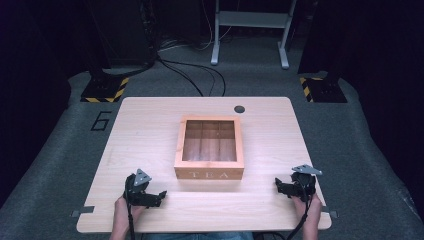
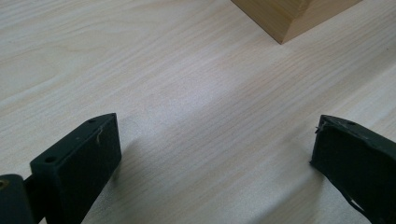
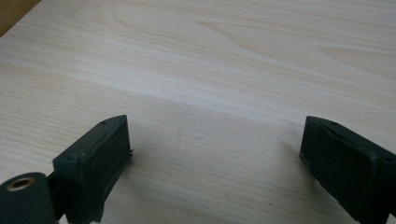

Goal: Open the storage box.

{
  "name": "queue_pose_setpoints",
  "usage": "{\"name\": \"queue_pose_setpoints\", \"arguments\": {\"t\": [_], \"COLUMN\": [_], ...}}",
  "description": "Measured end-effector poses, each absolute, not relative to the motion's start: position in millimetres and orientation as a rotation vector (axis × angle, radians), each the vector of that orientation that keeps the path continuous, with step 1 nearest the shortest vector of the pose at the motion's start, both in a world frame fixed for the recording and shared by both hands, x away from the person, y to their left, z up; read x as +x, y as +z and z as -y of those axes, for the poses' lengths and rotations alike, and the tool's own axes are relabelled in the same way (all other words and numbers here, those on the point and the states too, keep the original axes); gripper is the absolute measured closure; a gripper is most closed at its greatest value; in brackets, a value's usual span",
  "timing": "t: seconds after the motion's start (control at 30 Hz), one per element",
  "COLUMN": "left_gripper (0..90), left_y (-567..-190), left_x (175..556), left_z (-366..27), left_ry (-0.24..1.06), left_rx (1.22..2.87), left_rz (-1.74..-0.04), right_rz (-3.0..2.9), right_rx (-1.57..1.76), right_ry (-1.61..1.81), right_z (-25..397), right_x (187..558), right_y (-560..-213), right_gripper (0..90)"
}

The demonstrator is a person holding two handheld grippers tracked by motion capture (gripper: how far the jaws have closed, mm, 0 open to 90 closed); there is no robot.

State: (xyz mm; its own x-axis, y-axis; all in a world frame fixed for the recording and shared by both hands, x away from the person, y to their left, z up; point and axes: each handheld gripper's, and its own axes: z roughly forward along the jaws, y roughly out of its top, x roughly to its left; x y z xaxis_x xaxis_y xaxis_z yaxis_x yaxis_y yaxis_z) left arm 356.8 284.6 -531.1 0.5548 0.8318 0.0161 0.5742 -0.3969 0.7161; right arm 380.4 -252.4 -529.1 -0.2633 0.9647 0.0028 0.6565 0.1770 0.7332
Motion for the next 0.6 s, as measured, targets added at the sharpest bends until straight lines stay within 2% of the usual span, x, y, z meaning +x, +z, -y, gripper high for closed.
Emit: {"name": "queue_pose_setpoints", "arguments": {"t": [0.6], "left_gripper": [0.2], "left_y": [-530.3], "left_x": [358.2], "left_z": [-287.1], "left_ry": [0.471], "left_rx": [2.099], "left_rz": [-1.140], "right_rz": [-1.992], "right_rx": [1.518], "right_ry": [0.871], "right_z": [252.4], "right_x": [380.5], "right_y": [-529.1], "right_gripper": [8.2]}}
